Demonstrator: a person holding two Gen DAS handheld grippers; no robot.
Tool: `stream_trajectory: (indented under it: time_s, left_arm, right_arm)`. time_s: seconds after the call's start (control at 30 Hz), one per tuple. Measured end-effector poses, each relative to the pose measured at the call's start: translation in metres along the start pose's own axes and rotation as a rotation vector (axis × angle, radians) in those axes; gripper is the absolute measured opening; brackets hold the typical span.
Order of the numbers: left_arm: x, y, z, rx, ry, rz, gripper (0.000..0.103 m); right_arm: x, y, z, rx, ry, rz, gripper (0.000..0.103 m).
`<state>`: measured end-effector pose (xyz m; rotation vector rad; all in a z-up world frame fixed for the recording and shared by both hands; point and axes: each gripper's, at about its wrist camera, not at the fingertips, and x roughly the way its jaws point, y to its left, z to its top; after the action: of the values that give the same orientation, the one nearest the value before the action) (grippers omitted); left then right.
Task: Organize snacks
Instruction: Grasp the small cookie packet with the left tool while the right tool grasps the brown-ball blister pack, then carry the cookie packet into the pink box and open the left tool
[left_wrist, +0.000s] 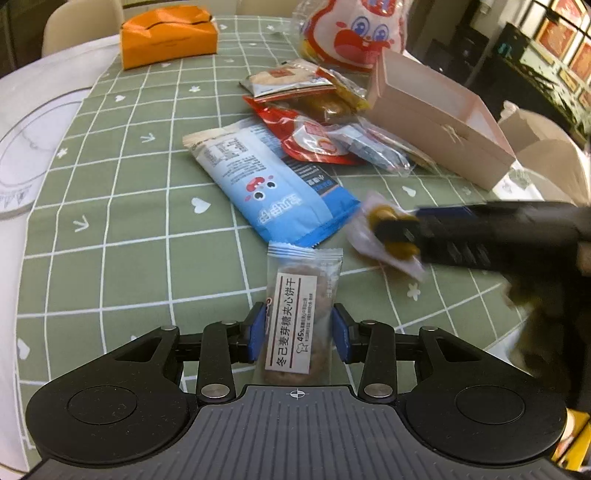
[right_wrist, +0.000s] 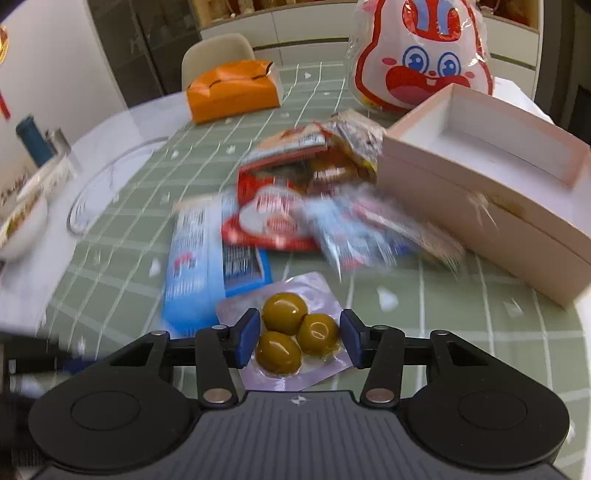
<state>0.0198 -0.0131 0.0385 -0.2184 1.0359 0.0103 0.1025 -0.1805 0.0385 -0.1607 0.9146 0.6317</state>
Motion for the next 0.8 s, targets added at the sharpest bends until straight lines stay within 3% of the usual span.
stream_trajectory:
  time_s: [0.33,0.57,0.8]
  left_arm:
    - [0.002,-0.004,-0.003,0.08,0.0,-0.01,0.046]
    - [0.001,0.0,-0.005,0.087,-0.015,-0.049,0.046]
    - [0.0,-0.008,-0.01,0.162,-0.022,-0.024,0.046]
  right_arm:
    - [-0.035,-0.008,-0.049,0.001,0.017,-0.118,0.048]
    - [-0.033,0.006,-0.056,-0.046,-0.018,-0.187,0.055]
    - [-0.043,0.009,-0.057,-0.043,-0.032,-0.212,0.048]
